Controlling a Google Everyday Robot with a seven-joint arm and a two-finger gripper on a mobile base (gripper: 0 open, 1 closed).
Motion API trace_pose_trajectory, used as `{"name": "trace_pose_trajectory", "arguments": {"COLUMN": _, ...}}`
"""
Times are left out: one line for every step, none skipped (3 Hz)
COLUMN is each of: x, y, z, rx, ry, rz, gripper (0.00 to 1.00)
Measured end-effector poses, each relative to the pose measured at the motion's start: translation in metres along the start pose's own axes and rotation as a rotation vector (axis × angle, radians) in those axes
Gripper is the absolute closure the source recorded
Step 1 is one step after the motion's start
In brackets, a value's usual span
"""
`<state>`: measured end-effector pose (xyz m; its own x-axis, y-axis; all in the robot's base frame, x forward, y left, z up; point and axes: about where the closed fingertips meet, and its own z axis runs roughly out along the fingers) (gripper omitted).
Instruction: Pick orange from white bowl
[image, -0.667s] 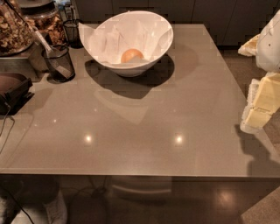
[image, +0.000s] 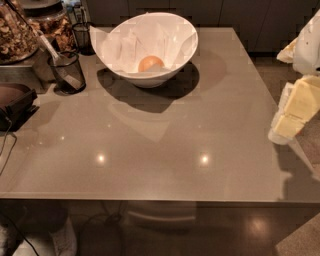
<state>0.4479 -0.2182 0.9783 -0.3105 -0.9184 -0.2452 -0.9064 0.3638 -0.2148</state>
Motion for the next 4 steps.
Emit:
{"name": "trace_pose_trajectory", "arguments": {"x": -0.014, "y": -0.027, "z": 0.006, "rx": -0.010, "ry": 0.006, "rz": 0.143, "gripper": 0.00}}
{"name": "trace_pose_trajectory", "arguments": {"x": -0.045, "y": -0.055, "z": 0.015, "rx": -0.040, "ry": 0.002, "rz": 0.223, "gripper": 0.00}}
{"name": "trace_pose_trajectory", "arguments": {"x": -0.054, "y": -0.061, "z": 0.012, "rx": -0.020, "ry": -0.021, "rz": 0.222, "gripper": 0.00}}
{"name": "trace_pose_trajectory", "arguments": {"x": -0.083, "y": -0.062, "z": 0.015, "rx": -0.040, "ry": -0.074, "rz": 0.204, "gripper": 0.00}}
